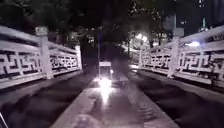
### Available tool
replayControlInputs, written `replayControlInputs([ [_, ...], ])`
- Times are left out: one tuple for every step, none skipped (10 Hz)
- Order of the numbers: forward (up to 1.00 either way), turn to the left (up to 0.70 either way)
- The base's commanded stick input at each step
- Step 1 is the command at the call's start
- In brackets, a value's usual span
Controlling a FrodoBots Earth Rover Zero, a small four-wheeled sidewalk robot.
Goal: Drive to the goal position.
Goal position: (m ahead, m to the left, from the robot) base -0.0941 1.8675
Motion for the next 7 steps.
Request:
replayControlInputs([
  [0.45,0.0],
  [0.45,0.0],
  [0.45,0.0],
  [0.45,0.0],
  [0.45,0.0],
  [0.45,0.0],
  [0.45,0.0],
])
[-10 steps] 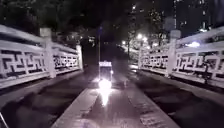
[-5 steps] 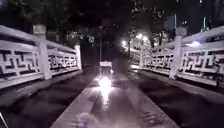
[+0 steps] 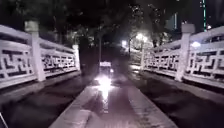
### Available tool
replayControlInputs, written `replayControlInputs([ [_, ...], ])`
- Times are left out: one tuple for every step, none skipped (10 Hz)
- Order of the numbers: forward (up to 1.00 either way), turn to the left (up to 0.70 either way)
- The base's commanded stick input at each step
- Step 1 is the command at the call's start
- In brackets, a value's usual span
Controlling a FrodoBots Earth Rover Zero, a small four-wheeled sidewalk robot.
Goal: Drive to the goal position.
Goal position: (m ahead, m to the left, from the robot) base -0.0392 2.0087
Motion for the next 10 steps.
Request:
replayControlInputs([
  [0.45,0.0],
  [0.45,0.0],
  [0.45,0.0],
  [0.45,0.0],
  [0.45,0.0],
  [0.45,0.0],
  [0.45,0.0],
  [0.45,0.0],
  [0.45,0.0],
  [0.45,0.0],
])
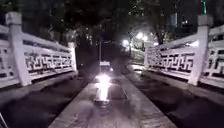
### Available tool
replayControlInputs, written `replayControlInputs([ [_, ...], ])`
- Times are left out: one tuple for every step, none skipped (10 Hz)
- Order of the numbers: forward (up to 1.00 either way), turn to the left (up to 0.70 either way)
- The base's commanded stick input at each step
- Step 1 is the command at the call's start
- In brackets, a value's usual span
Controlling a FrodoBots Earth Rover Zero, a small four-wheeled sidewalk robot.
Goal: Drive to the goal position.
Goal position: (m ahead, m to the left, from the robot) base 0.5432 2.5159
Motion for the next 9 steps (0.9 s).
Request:
replayControlInputs([
  [0.45,0.0],
  [0.45,0.0],
  [0.45,0.0],
  [0.45,0.0],
  [0.45,0.0],
  [0.45,0.0],
  [0.45,0.0],
  [0.45,0.0],
  [0.45,0.0],
])
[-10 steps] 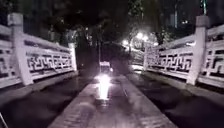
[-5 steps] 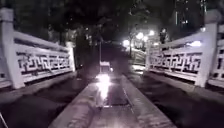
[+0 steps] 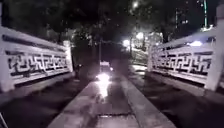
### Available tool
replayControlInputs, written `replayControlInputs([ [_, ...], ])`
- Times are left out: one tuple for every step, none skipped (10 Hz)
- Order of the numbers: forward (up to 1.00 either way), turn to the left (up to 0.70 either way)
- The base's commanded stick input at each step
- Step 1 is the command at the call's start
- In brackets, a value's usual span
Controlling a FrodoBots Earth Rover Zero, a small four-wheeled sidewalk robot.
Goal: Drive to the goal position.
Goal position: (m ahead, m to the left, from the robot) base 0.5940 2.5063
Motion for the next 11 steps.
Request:
replayControlInputs([
  [0.45,0.0],
  [0.45,0.0],
  [0.45,0.0],
  [0.45,0.0],
  [0.45,0.0],
  [0.45,0.0],
  [0.45,0.0],
  [0.45,0.0],
  [0.45,0.0],
  [0.45,0.0],
  [0.45,0.0],
])
